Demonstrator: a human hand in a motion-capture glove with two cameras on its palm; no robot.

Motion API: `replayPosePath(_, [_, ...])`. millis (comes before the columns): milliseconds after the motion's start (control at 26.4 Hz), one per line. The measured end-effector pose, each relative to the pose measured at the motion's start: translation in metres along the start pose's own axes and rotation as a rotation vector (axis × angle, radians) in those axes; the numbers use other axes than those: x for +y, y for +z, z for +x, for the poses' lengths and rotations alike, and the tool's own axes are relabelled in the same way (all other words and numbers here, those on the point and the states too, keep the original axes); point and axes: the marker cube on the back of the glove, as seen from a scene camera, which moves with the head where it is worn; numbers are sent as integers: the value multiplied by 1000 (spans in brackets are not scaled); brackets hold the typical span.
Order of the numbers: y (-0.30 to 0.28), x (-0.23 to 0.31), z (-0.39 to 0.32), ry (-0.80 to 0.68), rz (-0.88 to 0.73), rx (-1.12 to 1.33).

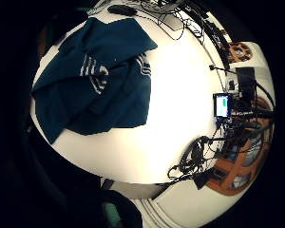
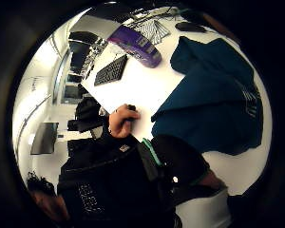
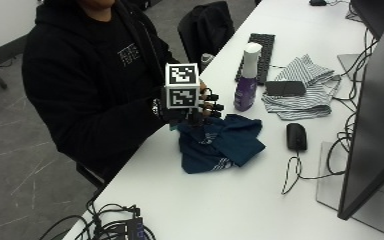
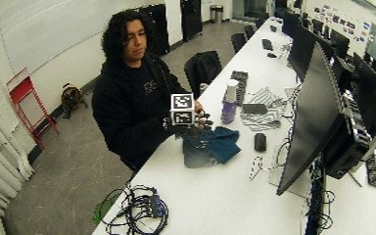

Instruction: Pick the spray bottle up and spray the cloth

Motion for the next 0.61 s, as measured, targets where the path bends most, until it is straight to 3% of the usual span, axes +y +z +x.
replayPosePath(607, [0, 2, -3, -9, -2, -1])
